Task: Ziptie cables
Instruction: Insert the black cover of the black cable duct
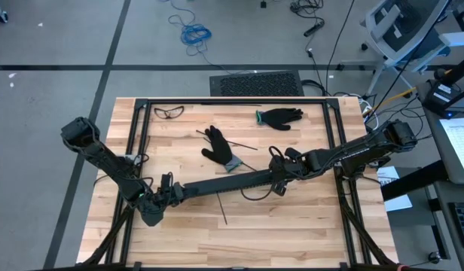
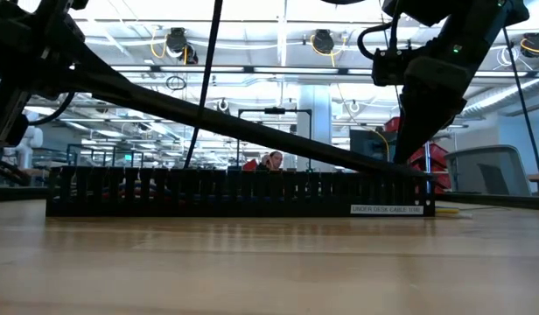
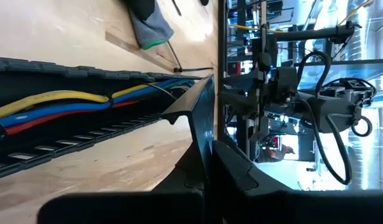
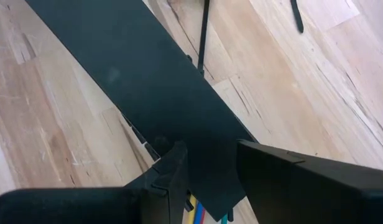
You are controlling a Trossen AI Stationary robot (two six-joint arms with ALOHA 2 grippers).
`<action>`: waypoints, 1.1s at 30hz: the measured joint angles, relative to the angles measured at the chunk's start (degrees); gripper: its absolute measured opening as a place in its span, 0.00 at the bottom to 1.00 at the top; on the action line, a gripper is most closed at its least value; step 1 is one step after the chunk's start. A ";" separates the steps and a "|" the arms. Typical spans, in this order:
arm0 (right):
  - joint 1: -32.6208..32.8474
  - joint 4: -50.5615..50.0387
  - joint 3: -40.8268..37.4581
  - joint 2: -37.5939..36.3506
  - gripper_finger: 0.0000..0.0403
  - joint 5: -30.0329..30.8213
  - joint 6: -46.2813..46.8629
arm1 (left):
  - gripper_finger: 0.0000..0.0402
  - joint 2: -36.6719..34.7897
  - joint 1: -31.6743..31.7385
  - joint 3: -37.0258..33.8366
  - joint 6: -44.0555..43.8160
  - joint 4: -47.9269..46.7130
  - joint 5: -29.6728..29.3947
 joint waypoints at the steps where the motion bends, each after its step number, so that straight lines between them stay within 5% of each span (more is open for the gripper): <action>1: 0.00 0.01 0.00 0.00 0.31 0.02 0.00 | 0.04 0.00 0.00 0.00 0.00 -0.09 0.04; 33: -0.02 1.09 0.02 2.32 0.31 -0.02 -0.03 | 0.04 0.00 1.77 0.00 0.04 0.22 4.21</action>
